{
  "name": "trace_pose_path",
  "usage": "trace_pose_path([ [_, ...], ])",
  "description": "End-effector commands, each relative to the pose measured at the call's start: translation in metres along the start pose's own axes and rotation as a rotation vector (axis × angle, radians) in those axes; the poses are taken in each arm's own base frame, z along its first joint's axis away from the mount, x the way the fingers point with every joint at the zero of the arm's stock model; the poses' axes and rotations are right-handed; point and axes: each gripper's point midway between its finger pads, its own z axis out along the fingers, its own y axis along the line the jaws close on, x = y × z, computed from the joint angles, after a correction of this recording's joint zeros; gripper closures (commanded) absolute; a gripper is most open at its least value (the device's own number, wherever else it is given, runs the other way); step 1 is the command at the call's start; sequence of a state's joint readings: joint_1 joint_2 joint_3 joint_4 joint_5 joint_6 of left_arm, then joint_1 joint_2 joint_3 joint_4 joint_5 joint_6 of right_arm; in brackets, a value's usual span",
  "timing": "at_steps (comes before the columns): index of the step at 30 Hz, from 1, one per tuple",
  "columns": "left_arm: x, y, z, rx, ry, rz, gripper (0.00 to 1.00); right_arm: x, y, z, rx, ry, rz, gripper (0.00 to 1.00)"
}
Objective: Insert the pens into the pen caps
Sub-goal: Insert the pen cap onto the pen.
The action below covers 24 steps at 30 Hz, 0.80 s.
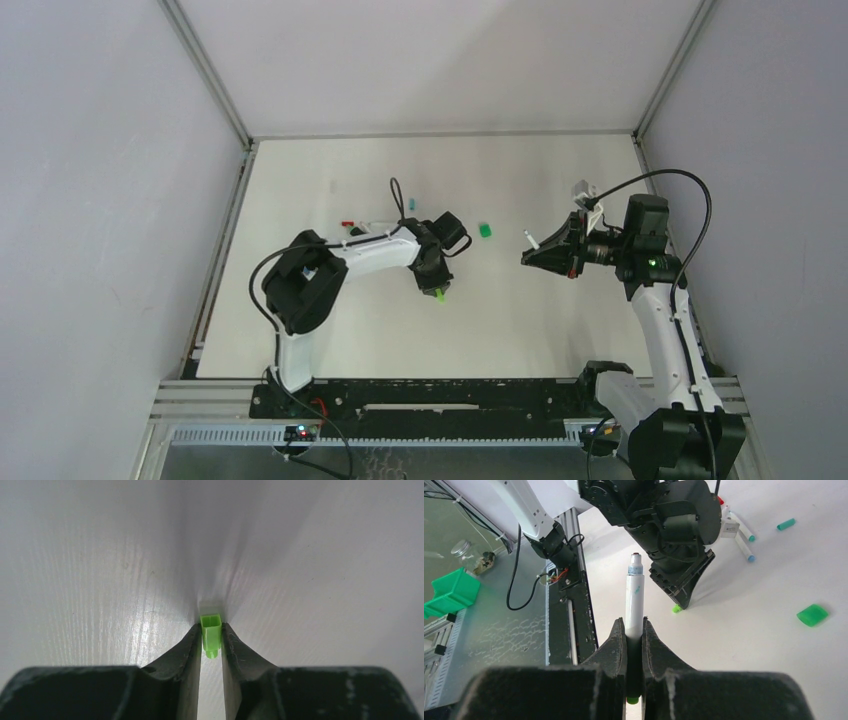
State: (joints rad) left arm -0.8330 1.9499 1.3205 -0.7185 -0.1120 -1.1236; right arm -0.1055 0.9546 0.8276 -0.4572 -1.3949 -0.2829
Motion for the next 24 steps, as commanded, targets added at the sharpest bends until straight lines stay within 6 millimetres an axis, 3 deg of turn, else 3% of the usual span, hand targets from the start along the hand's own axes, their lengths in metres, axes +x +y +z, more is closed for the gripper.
trace_pose_path([
  [1,0.024,0.067,0.029,-0.272,0.110,0.123,0.75,-0.016,0.010,-0.003,-0.018,-0.019,-0.068,1.00],
  [9,0.032,0.067,0.034,-0.321,0.193,0.167,0.75,-0.019,0.015,-0.006,-0.016,-0.030,-0.087,1.00],
  [16,0.033,0.060,0.038,-0.297,0.245,0.210,1.00,-0.021,0.018,-0.011,-0.006,-0.041,-0.109,1.00],
  [20,0.012,0.050,0.016,-0.237,0.156,0.244,1.00,-0.021,0.018,-0.012,0.001,-0.043,-0.119,1.00],
  [24,-0.019,0.018,-0.031,-0.023,-0.031,0.242,1.00,-0.020,0.022,-0.013,0.003,-0.042,-0.153,1.00],
])
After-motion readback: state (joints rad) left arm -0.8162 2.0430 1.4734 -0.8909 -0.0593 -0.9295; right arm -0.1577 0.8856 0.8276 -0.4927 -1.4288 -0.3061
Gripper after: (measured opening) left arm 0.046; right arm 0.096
